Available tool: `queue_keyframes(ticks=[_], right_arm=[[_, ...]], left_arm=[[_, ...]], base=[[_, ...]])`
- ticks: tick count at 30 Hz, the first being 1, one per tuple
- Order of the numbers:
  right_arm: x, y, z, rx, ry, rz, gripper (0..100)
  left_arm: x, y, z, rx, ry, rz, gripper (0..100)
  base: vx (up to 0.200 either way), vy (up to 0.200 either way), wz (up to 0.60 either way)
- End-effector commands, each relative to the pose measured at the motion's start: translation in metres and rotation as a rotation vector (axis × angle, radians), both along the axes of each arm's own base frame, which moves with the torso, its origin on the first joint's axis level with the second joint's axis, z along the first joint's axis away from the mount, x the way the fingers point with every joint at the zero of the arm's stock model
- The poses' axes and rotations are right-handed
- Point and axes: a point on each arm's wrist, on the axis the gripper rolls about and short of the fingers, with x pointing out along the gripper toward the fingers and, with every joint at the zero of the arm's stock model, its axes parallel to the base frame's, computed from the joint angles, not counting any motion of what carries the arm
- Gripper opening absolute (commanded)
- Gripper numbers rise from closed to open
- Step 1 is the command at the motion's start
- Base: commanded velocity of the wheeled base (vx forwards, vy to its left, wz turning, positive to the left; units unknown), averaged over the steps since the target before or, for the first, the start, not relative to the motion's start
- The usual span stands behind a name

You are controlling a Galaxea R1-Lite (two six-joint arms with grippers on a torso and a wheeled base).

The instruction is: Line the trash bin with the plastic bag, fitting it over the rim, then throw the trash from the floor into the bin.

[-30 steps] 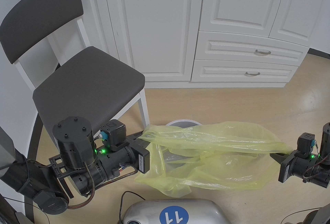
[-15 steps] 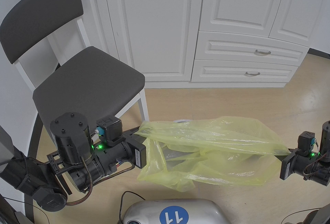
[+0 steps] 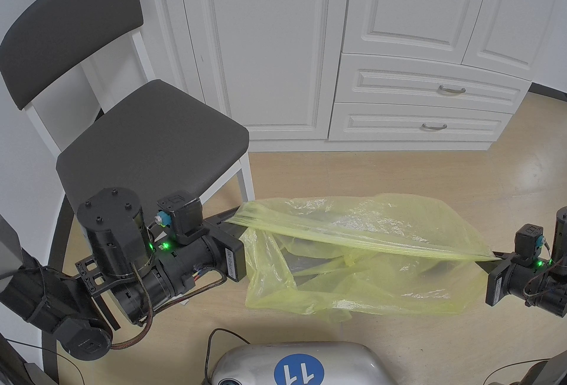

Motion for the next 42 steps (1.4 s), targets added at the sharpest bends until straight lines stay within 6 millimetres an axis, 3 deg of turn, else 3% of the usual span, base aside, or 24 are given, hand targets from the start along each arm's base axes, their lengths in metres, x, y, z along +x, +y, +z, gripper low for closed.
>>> queue_keyframes(ticks=[1, 10, 17, 26, 42], right_arm=[[-0.001, -0.002, -0.001, -0.011, 0.000, -0.008, 0], [-0.007, -0.006, -0.007, -0.083, 0.006, 0.022, 0], [-0.011, -0.018, -0.007, -0.089, -0.012, 0.179, 0], [-0.012, -0.035, -0.009, -0.110, -0.055, 0.352, 0], [-0.013, -0.041, -0.005, -0.102, -0.083, 0.344, 0]], left_arm=[[0.000, 0.002, -0.001, 0.003, 0.003, 0.001, 0], [0.004, 0.012, -0.008, -0.001, 0.014, -0.077, 0], [0.016, 0.029, -0.018, -0.035, -0.021, -0.230, 0], [0.017, 0.030, -0.026, -0.050, -0.065, -0.262, 0], [0.020, 0.034, -0.028, -0.047, -0.060, -0.242, 0]], base=[[0.000, 0.000, 0.00], [0.000, 0.000, 0.00], [0.000, 0.000, 0.00], [0.000, 0.000, 0.00], [0.000, 0.000, 0.00]])
